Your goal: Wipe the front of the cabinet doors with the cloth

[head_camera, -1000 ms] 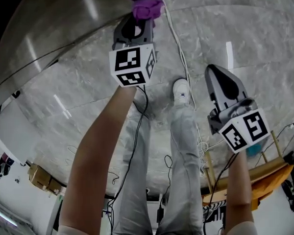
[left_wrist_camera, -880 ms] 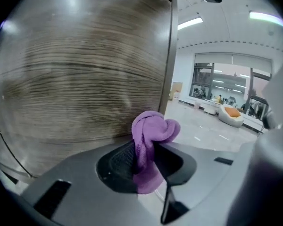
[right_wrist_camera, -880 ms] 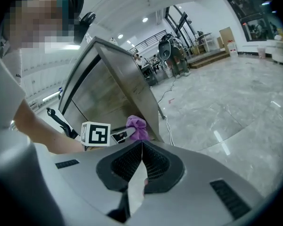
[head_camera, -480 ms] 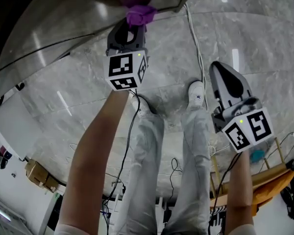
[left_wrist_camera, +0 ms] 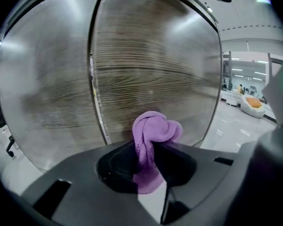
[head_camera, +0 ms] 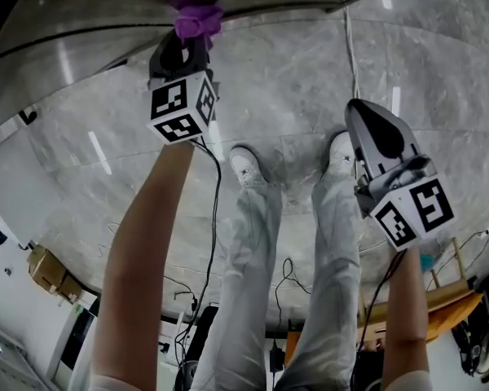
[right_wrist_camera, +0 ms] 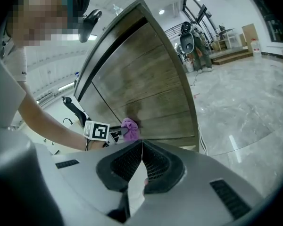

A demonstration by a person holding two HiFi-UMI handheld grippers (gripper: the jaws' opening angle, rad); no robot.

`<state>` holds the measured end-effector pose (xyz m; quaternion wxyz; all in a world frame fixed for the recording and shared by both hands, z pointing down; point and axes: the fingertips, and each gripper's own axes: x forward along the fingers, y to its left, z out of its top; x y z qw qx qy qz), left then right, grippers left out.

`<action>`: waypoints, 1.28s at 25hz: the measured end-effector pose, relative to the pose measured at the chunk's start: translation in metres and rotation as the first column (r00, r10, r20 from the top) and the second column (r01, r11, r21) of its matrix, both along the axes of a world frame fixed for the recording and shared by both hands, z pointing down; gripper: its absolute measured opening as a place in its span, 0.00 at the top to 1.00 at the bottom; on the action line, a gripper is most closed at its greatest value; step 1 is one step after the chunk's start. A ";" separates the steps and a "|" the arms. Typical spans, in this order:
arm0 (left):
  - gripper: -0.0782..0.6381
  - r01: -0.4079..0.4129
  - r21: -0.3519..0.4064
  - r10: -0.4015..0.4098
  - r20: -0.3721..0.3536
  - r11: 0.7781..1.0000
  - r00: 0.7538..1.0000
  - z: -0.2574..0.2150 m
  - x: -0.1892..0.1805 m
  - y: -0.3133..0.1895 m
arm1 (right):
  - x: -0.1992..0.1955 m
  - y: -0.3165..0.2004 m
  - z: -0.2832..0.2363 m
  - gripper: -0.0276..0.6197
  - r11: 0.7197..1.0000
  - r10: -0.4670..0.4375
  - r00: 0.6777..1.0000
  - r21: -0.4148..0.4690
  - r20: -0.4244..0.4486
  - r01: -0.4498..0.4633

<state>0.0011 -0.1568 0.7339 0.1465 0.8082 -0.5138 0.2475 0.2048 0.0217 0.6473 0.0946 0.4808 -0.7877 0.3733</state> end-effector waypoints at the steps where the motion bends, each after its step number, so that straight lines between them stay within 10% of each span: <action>1: 0.75 0.009 0.001 -0.009 0.010 1.000 1.000 0.000 -0.010 -0.001 | -0.005 -0.001 0.000 0.91 1.000 -0.012 1.000 0.001 0.000 0.012; 12: 0.75 0.161 -0.001 -0.161 0.070 0.987 0.985 0.000 -0.042 0.003 | 0.015 -0.003 -0.007 0.91 1.000 -0.014 1.000 0.008 0.013 0.014; 25: 0.75 -0.145 -0.085 0.143 -0.036 0.986 0.989 0.055 0.208 0.060 | 0.113 0.020 0.008 0.91 0.999 0.034 0.999 -0.012 0.032 -0.033; 32: 0.75 -0.206 -0.085 0.203 -0.034 0.975 0.979 0.086 0.274 0.057 | 0.149 0.041 0.028 0.91 0.998 0.059 0.998 -0.032 0.022 -0.058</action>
